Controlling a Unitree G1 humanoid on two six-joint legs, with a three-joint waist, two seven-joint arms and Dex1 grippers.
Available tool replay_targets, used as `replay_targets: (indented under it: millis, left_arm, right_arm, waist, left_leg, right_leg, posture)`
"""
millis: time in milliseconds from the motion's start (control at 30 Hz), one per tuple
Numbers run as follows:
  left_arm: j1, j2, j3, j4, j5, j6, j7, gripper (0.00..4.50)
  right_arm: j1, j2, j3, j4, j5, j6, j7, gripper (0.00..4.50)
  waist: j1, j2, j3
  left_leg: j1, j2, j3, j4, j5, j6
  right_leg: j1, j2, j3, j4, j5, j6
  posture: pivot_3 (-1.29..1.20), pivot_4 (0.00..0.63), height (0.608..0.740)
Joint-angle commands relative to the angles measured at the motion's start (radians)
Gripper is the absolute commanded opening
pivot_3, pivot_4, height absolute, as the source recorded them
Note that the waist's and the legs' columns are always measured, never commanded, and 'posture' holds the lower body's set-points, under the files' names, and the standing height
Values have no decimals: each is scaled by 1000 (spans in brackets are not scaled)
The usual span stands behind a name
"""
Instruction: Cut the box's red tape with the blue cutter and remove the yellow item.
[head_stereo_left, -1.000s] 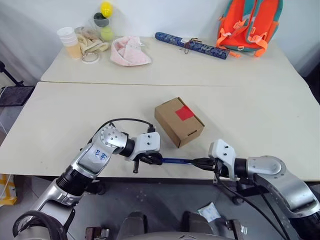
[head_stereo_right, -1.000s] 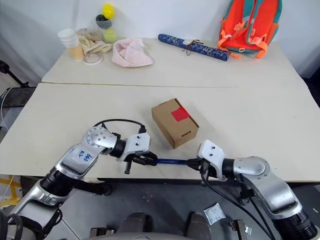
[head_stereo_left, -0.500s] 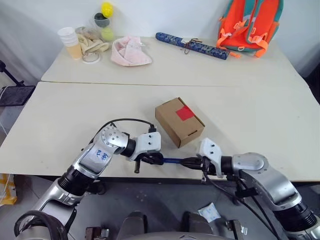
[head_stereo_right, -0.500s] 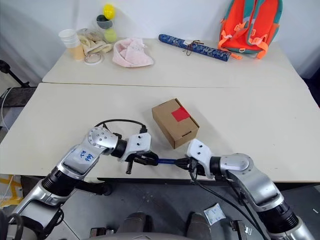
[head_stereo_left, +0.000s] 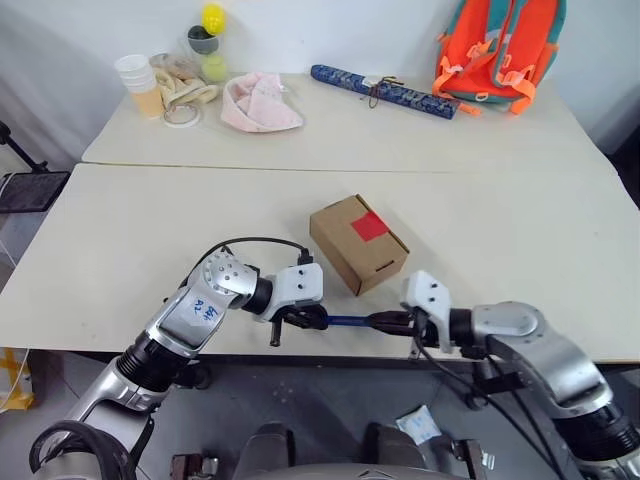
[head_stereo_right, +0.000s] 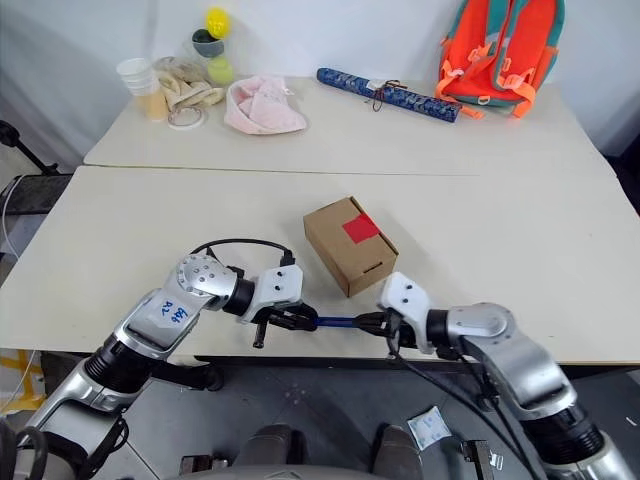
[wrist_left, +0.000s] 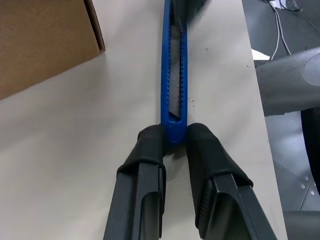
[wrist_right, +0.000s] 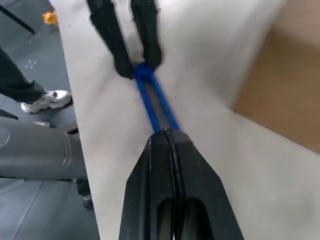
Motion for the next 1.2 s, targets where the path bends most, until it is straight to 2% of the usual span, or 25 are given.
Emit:
replay_targets:
  millis: [33,500,867,1000,1200]
  left_arm:
    - [13,-8,-29,-8,8,7,6,406]
    - [-2,-19,-31,2,9,15,6,406]
    - [-3,-16,-28,-5,9,32,9,406]
    - [-2,-16,-29,-7,9,41,11,406]
    - [1,-13,-30,-11,8,44,8,406]
  right_arm:
    - [16,-44,-57,-22,29,15,27,23]
    - [8,-14,14,112,-68,-59,26,23]
    - [-4,41,84,103,-85,-81,36,23]
    - [2,40,73,105,-87,-93,43,23]
    - [13,-1,-15,106,-58,-132,77,23]
  waist:
    - [0,0,0]
    - [-1,0,0]
    - [-1,0,-1]
    - [-2,0,-1]
    - [-3,0,-1]
  left_leg:
    - [0,0,0,0,0,0]
    - [0,0,0,0,0,0]
    - [0,0,0,0,0,0]
    - [0,0,0,0,0,0]
    - [0,0,0,0,0,0]
  right_leg:
    - [0,0,0,0,0,0]
    - [0,0,0,0,0,0]
    - [0,0,0,0,0,0]
    - [0,0,0,0,0,0]
    - [0,0,0,0,0,0]
  posture:
    - [0,150,740]
    - [0,150,740]
    - [0,150,740]
    - [0,150,740]
    - [0,150,740]
